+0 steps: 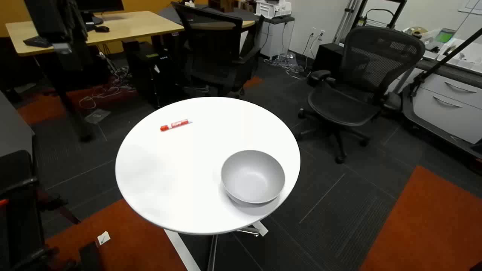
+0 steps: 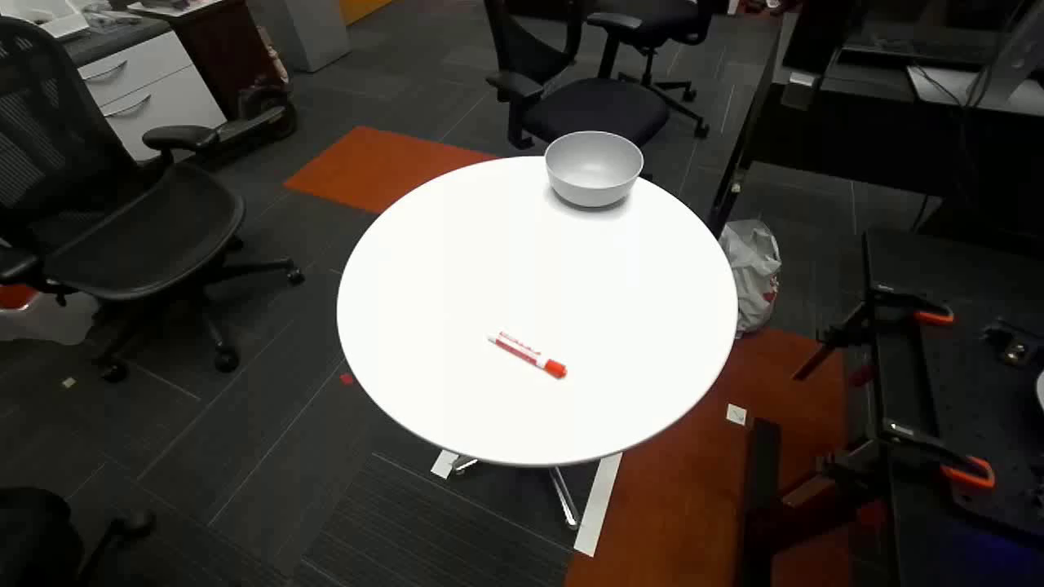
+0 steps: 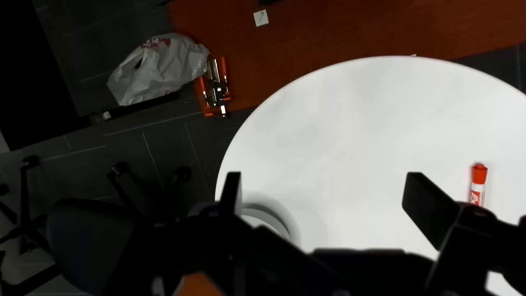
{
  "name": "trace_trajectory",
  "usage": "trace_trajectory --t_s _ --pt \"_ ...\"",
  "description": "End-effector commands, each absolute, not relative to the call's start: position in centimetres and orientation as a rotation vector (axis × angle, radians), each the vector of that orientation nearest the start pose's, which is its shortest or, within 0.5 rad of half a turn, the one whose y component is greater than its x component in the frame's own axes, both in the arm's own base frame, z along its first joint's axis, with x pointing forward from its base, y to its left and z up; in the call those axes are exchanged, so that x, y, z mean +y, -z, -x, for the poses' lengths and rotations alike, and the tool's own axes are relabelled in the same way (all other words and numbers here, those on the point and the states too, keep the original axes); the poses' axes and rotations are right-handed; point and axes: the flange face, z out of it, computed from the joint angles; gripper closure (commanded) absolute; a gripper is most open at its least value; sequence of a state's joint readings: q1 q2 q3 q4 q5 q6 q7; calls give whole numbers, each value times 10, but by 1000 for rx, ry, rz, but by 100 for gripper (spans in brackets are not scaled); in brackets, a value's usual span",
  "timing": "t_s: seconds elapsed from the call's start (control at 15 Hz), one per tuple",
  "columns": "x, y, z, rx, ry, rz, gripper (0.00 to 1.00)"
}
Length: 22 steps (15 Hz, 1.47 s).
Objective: Pick up the marker and put it on the bowl
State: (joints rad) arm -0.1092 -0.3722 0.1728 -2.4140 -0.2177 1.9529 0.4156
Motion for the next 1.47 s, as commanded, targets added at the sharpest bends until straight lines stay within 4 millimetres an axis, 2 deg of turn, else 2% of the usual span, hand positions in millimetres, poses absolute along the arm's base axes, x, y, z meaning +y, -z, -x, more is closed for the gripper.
trace_trajectory --t_s 0.0,0.33,0.47,0.73,0.93,1.4 --pt "14 -443 -421 469 -59 3385 0" --pt "14 -443 -421 469 -59 3385 0" --pt "17 -439 -429 400 -21 3387 0" --pt "44 -415 -450 264 164 3345 0" --pt "65 -379 -470 232 269 3289 0" --pt "71 -285 -514 291 310 3167 0"
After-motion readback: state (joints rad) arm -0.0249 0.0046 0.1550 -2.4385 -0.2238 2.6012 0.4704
